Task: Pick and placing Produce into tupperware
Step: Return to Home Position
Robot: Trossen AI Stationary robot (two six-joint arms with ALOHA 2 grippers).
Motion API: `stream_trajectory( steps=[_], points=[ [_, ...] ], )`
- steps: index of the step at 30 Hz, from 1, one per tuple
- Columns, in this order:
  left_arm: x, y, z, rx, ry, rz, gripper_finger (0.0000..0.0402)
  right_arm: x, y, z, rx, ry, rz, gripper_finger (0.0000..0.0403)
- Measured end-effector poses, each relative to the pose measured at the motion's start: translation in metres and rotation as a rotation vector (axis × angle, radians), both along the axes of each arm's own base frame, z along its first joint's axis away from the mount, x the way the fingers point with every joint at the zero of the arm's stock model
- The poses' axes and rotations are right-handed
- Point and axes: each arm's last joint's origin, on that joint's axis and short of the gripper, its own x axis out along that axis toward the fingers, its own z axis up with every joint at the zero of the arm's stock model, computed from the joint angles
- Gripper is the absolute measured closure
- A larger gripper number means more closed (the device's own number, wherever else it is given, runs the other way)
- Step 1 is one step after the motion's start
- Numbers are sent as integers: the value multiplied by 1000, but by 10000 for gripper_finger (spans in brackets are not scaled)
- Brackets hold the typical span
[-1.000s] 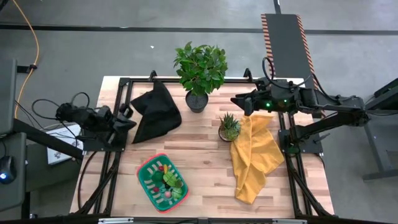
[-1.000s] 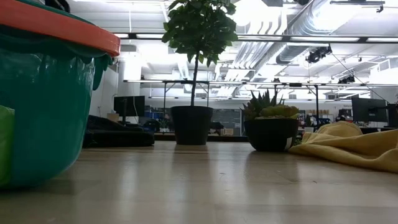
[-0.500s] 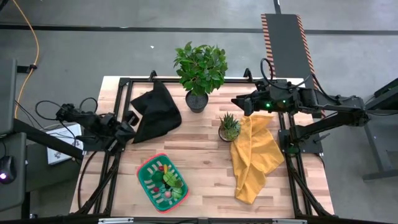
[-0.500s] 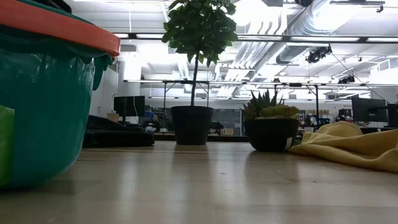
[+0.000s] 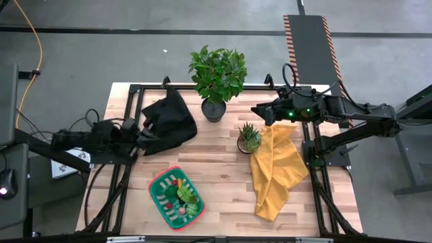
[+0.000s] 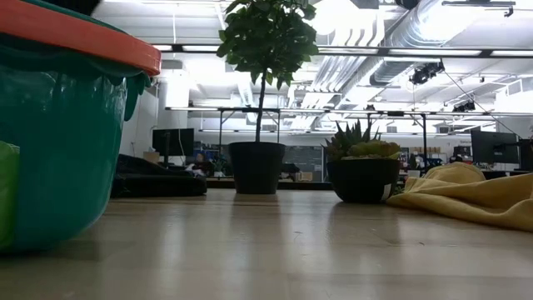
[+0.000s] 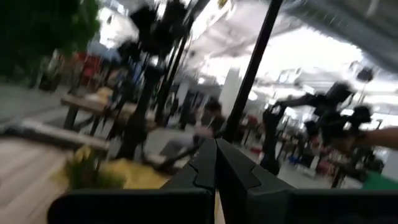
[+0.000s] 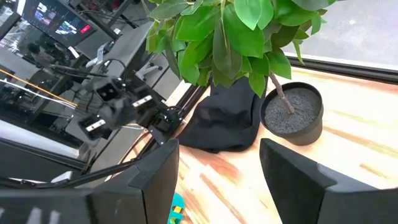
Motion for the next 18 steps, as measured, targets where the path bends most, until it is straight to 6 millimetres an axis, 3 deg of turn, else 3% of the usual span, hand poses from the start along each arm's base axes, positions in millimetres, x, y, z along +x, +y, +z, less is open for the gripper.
stream_trajectory(
  steps=[18],
  points=[
    [4,6,-38,13,401,93,401,-1,-1,0,2,0,-22,187]
  ],
)
